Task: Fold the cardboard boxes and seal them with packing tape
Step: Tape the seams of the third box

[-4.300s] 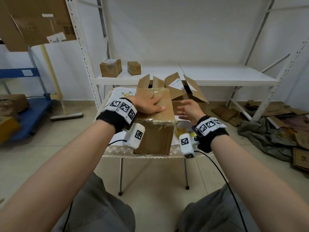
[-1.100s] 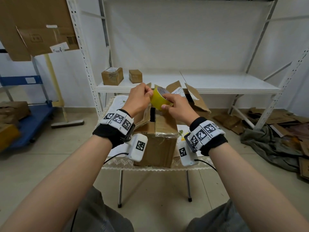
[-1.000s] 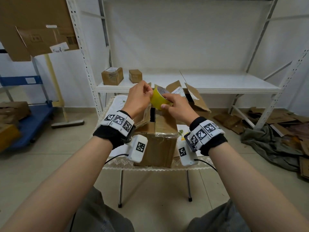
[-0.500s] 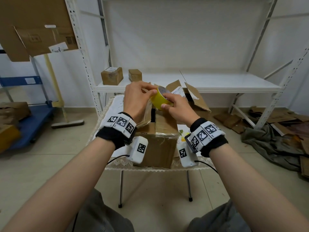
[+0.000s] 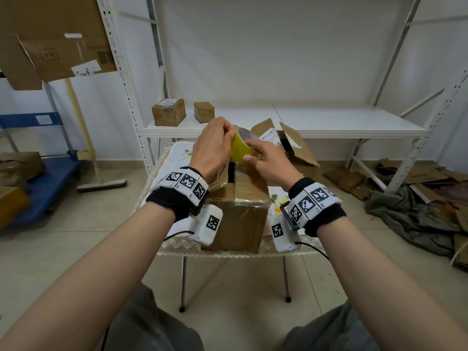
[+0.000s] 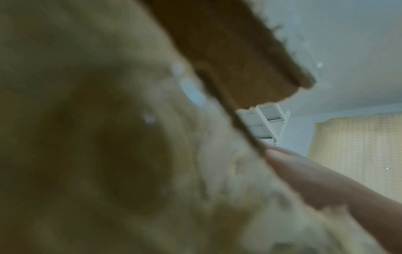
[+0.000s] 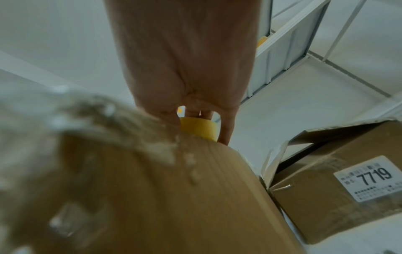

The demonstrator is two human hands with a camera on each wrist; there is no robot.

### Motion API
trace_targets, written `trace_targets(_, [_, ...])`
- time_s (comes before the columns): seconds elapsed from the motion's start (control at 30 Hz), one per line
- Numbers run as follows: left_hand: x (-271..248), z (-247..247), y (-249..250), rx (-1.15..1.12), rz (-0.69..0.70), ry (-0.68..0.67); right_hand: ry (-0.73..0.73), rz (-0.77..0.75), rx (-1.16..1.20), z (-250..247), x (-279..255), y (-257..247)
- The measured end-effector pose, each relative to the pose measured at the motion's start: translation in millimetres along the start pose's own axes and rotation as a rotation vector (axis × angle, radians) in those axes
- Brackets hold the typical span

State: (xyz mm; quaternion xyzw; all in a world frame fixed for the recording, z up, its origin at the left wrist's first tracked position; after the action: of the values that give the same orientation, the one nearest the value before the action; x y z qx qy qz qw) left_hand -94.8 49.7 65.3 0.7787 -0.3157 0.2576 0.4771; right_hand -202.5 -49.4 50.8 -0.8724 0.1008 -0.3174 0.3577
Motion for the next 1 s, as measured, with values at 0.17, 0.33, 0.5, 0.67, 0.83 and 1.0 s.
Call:
trace_targets(0.17, [-3, 0, 0, -0.122, -0.029, -0.083, 0.024, 0.009, -0.007, -3, 2, 2])
trace_targets(0.33, [-6, -6, 2, -0.217, -0.040, -0.161, 0.039, 0.049, 0.034, -8, 3, 4])
trace_targets(0.5, [-2, -12, 1, -0.276, -0.099, -0.134, 0.034, 0.028, 0.035, -7, 4, 3])
trace_targets(0.67, [2, -13, -3, -0.261, -0.100, -0.079, 0.030, 0.002, 0.008, -4, 3, 2])
trace_targets(0.83, [4, -16, -5, -0.235, -0.088, -0.031, 0.037, -0.008, -0.007, -4, 4, 3])
trace_targets(1.0, [4, -23, -4, -0.259, -0.067, -0.003, 0.039, -0.019, -0.010, -3, 5, 4])
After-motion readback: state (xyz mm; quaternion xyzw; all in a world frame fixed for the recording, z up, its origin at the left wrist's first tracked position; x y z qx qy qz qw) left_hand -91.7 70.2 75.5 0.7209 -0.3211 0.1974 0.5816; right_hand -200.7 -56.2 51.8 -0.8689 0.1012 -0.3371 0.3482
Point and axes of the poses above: each hand's wrist, its own x-axis towards the middle knuckle, its own z-axis out of the palm, y = z × x, the point moved 6 cm from there along x, towards the middle knuckle, and after that the axes turned 14 degrees about y, right-handed, at the moved point
